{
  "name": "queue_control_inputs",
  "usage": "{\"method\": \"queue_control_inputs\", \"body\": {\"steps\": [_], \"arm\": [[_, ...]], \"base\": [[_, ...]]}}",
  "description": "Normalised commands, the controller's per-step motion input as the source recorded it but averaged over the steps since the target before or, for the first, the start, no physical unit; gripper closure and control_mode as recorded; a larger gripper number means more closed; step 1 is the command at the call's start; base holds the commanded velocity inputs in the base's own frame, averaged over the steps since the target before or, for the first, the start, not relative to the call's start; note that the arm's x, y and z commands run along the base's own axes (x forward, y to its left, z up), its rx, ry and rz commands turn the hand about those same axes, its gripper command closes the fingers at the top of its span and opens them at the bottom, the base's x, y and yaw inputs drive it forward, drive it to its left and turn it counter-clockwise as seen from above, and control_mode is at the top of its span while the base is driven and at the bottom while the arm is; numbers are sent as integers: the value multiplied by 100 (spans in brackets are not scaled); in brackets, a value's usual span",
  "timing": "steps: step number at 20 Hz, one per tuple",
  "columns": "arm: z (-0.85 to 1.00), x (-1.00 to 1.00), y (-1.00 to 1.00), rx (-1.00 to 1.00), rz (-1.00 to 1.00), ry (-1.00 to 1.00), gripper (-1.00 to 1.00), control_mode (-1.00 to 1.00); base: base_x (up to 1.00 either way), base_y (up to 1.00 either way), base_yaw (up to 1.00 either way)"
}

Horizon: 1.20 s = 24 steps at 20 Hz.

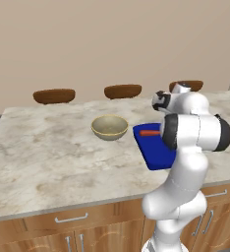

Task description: Place the two vegetables and bowl onto the tray for setting up a vegetable dip station.

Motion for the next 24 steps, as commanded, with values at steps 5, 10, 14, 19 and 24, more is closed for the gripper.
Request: {"method": "queue_control_inputs", "body": {"steps": [5,10,14,19,24], "arm": [[22,-12,-16,0,-30,3,-100,-100],[12,0,-20,0,-34,5,-100,-100],[6,0,-26,0,-36,6,-100,-100],[0,0,-44,0,-34,4,-100,-100],[2,0,-49,0,-28,2,-100,-100]], "base": [[0,0,0],[0,0,0],[0,0,0],[0,0,0],[0,0,0]]}}
